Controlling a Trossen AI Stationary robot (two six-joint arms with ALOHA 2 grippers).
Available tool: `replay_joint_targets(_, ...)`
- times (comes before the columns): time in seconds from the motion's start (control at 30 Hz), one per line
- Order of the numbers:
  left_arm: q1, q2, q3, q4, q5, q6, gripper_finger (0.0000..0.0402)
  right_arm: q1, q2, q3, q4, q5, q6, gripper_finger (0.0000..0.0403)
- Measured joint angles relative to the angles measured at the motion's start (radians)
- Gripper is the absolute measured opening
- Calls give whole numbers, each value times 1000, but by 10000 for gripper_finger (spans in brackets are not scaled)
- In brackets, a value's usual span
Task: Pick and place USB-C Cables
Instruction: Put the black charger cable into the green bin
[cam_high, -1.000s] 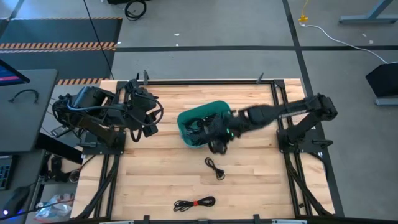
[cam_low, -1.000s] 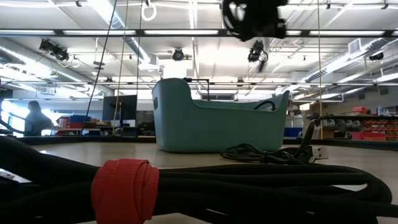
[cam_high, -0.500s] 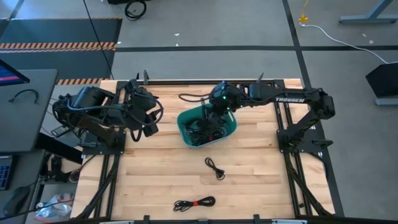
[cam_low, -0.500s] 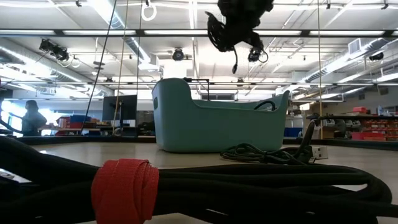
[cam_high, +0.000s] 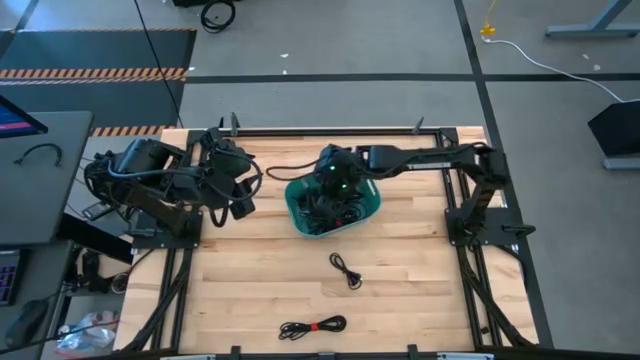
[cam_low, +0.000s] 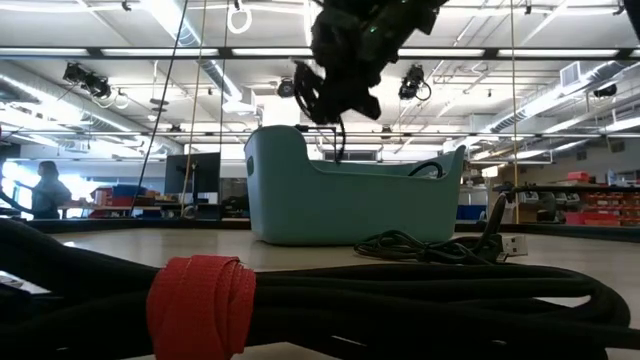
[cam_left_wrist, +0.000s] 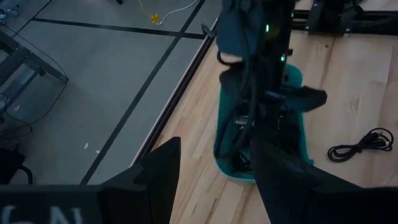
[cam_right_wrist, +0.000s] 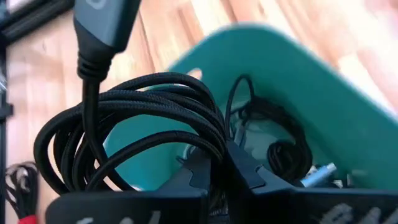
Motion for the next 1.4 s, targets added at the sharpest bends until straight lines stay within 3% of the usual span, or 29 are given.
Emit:
replay_joint_targets(0.3, 0, 0, 0, 0, 0, 1, 199, 0, 146, 112, -15, 8, -35, 22)
replay_joint_targets(0.6, 0, 0, 0, 0, 0, 1, 199, 11, 319, 298, -328, 131, -112, 22)
replay_joint_targets(0.73, 0, 0, 0, 0, 0, 1, 199, 13, 369, 339, -379, 140, -129, 22)
replay_joint_targets(1.0, 0, 0, 0, 0, 0, -1, 199, 11, 386, 344, -376, 229, -131, 22)
replay_joint_targets(1.4, 0, 0, 0, 1, 0, -15, 199, -4, 386, 344, -377, 263, -134, 22)
